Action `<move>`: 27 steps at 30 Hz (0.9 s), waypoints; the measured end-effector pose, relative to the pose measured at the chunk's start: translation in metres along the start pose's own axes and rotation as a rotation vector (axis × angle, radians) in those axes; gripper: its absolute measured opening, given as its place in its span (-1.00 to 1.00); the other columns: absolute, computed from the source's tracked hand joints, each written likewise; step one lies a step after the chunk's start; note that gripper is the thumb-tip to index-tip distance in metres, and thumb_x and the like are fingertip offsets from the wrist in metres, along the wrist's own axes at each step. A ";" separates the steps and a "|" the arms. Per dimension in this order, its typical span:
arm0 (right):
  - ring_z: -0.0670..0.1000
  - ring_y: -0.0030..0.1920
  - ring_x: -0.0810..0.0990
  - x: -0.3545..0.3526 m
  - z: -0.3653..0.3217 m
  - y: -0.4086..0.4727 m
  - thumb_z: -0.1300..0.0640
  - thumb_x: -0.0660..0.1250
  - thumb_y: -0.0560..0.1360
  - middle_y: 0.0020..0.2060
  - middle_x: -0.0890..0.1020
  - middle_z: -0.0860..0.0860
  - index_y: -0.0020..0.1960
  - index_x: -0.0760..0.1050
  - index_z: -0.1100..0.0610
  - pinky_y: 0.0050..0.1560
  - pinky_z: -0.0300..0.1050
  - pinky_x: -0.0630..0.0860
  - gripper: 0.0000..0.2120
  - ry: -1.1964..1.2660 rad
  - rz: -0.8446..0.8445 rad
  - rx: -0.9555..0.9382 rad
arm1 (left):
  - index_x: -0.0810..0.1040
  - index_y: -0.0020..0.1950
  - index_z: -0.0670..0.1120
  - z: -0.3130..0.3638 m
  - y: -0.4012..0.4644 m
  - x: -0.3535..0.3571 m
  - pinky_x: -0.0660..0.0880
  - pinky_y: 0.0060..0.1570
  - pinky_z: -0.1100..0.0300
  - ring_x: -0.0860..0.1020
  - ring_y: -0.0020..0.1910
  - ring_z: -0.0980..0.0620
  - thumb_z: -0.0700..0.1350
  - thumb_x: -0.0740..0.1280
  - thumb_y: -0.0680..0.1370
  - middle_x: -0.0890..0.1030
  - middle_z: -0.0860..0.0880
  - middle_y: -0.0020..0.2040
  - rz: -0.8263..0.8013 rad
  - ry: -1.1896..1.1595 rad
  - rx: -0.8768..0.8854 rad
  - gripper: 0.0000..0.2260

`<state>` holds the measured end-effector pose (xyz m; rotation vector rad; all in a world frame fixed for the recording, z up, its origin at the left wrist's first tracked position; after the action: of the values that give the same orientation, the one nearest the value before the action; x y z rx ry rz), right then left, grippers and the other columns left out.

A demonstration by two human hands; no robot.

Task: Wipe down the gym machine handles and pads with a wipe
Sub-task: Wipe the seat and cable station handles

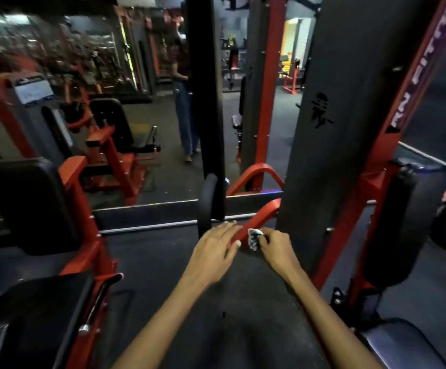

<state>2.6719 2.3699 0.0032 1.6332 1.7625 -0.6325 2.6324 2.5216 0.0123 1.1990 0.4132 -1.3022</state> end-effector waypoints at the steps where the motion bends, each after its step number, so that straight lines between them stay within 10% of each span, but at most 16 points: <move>1: 0.10 0.05 0.62 0.002 -0.010 0.001 0.24 0.21 0.55 0.01 0.67 0.15 0.12 0.61 0.16 0.02 -0.21 0.48 -0.75 0.045 0.002 -0.029 | 0.48 0.38 -0.08 -0.005 0.001 -0.014 0.20 0.40 0.20 0.39 0.41 0.02 -0.03 0.21 0.61 0.47 -0.02 0.40 0.036 0.004 0.050 -0.64; 4: -0.03 -0.11 0.61 0.003 -0.032 0.001 0.35 0.18 0.56 -0.09 0.67 0.12 0.10 0.60 0.26 -0.30 -0.59 0.34 -0.76 0.151 0.013 -0.050 | 0.50 0.36 -0.13 -0.026 0.021 -0.060 0.24 0.41 0.09 0.33 0.45 0.00 -0.06 0.16 0.60 0.43 -0.07 0.43 0.224 0.023 0.162 -0.63; 8: 0.14 -0.07 0.65 0.002 -0.048 0.015 0.35 0.16 0.57 -0.09 0.66 0.19 0.12 0.58 0.27 -0.41 -0.57 0.33 -0.74 0.293 0.061 -0.059 | 0.44 0.41 -0.13 -0.049 0.080 -0.115 0.05 0.48 0.10 0.17 0.52 -0.05 -0.08 0.13 0.62 0.28 -0.10 0.51 0.417 0.170 0.228 -0.62; 13: -0.19 -0.04 0.58 -0.004 -0.085 0.040 0.37 0.19 0.52 -0.02 0.63 -0.08 0.22 0.56 0.14 -0.06 -0.61 0.33 -0.65 0.203 0.247 -0.260 | 0.31 0.49 -0.07 -0.050 0.165 -0.141 -0.06 0.50 0.00 -0.02 0.56 -0.05 -0.04 0.16 0.63 0.11 -0.09 0.58 0.537 0.429 0.515 -0.58; 17: 0.00 0.22 0.50 0.009 -0.130 0.064 0.26 0.16 0.45 0.18 0.58 0.10 0.25 0.52 0.22 0.32 -0.41 0.23 -0.61 -0.115 0.297 -0.563 | 0.19 0.53 -0.03 -0.052 0.215 -0.137 -0.08 0.48 -0.07 -0.18 0.56 0.01 0.01 0.09 0.65 0.00 -0.02 0.56 0.585 0.571 0.711 -0.56; 23: 0.12 0.27 0.50 0.041 -0.138 0.098 0.20 0.14 0.48 0.22 0.56 0.13 0.26 0.52 0.24 0.40 -0.22 0.21 -0.60 -0.378 0.194 -0.612 | 0.26 0.50 -0.09 -0.064 0.233 -0.122 -0.10 0.50 -0.10 -0.15 0.56 -0.04 -0.05 0.17 0.61 0.24 -0.11 0.53 0.653 0.421 0.850 -0.55; 27: -0.03 0.44 0.30 0.052 -0.126 0.071 0.31 0.15 0.50 0.41 0.38 0.05 0.40 0.38 0.22 0.46 -0.20 0.14 -0.54 -0.274 0.225 -0.554 | 0.23 0.51 -0.11 -0.067 0.237 -0.119 -0.10 0.50 -0.11 -0.15 0.56 -0.05 -0.04 0.10 0.65 0.01 -0.03 0.60 0.683 0.352 0.912 -0.57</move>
<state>2.7247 2.5043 0.0556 1.2629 1.3695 -0.2167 2.8305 2.5951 0.1855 2.1039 -0.3979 -0.6478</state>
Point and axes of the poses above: each hand's wrist, its own y-axis towards the middle knuckle, its own x-axis out of the palm, z = x × y, the point moved 6 cm from there along y, towards the middle knuckle
